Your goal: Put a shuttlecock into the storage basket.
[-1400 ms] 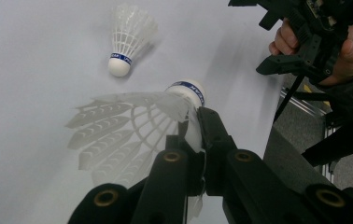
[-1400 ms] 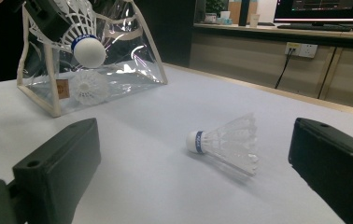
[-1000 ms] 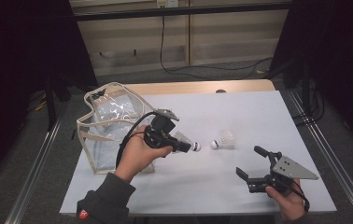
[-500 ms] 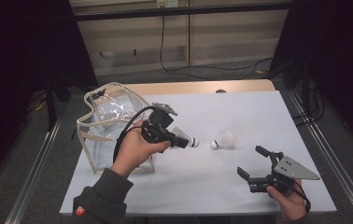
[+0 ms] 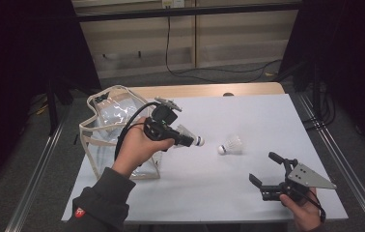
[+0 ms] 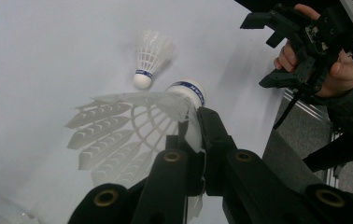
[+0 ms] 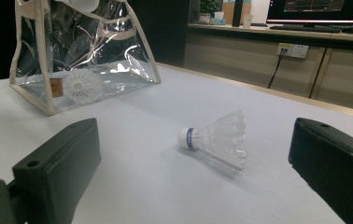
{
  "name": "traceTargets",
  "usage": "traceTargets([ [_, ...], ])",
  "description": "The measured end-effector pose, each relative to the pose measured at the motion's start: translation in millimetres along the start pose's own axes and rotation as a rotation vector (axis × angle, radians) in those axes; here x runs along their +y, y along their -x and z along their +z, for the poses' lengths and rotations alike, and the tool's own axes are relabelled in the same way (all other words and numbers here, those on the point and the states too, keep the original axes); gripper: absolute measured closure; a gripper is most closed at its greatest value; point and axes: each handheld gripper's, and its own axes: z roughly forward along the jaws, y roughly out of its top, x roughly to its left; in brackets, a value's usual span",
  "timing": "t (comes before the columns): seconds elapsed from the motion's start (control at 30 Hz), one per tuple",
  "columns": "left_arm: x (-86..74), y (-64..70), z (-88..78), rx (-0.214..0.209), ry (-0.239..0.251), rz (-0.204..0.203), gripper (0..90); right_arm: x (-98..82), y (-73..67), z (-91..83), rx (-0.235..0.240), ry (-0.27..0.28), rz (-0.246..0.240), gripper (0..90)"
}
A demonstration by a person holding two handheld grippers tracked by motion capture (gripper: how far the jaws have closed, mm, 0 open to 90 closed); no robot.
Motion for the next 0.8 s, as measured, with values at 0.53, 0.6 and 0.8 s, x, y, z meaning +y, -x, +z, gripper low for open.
traceTargets([
  [0.53, 4.0, -3.0, -8.8, 0.018, -0.004, -0.012, 89.2, -0.8, 0.4, 0.5, 0.001, -0.002, 0.0, 2.1],
  [0.6, 5.9, -2.8, -10.2, 0.023, -0.009, -0.005, 89.2, -0.8, 0.8, 0.1, 0.002, -0.004, 0.0, 2.1],
  [0.8, 10.0, -2.9, -12.7, 0.025, -0.002, -0.012, 89.3, -0.6, 0.5, -0.2, 0.002, -0.003, -0.001, 2.1],
])
